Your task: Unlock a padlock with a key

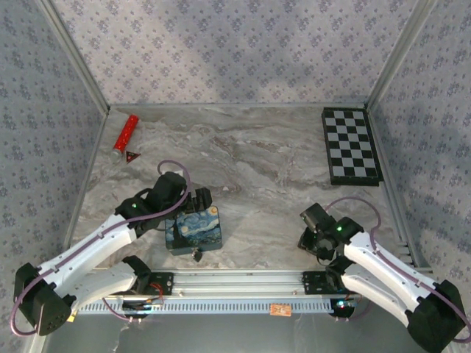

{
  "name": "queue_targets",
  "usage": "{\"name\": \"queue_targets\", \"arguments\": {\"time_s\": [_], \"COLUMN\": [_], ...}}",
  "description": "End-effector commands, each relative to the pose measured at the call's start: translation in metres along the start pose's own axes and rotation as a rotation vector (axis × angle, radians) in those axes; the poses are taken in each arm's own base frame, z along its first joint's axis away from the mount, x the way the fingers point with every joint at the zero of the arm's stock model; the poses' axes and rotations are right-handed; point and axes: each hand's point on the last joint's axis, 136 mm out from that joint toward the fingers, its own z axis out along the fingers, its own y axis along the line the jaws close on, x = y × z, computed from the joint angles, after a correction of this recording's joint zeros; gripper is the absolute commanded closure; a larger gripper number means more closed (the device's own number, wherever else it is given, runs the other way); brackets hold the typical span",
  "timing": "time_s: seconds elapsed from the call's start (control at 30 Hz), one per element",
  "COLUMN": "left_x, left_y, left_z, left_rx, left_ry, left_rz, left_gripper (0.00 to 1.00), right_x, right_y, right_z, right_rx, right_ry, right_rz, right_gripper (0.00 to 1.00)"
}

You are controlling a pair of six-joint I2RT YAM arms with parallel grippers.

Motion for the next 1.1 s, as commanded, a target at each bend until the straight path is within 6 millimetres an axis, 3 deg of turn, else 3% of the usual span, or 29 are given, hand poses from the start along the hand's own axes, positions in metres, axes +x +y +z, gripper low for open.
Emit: {"name": "queue_targets", "arguments": {"time_s": [0.0, 0.27, 0.57, 0.73, 1.07], "left_x": [-0.003, -0.002, -0.002, -0.002, 0.001], "left_y": [-0.002, -0.004, -0.002, -0.003, 0.000], "left_z": [0.001, 0.004, 0.003, 0.006, 0.005], "left_rx": [0.005, 0.006, 0.007, 0.008, 0.007], "left_ry": [-0.015, -0.007, -0.016, -0.010, -0.010], "left_rz": [0.002, 0.002, 0.014, 0.019, 0.023], "left_gripper": [0.00, 0.00, 0.00, 0.00, 0.00], "right_x": [-0.003, -0.003, -0.007, -0.003, -0.008], "right_y": [-0.003, 0.002, -0.012, -0.003, -0.003], "right_z": [0.003, 0.010, 0.011, 0.021, 0.022], "right_rx": [0.003, -0.034, 0.025, -0.034, -0.025], "right_ry": [-0.024, -0.030, -0.091, -0.072, -0.103], "right_rz": [0.031, 0.134, 0.209, 0.233, 0.240], "right_gripper": [0.61, 0.70, 0.71, 0.73, 0.79]}}
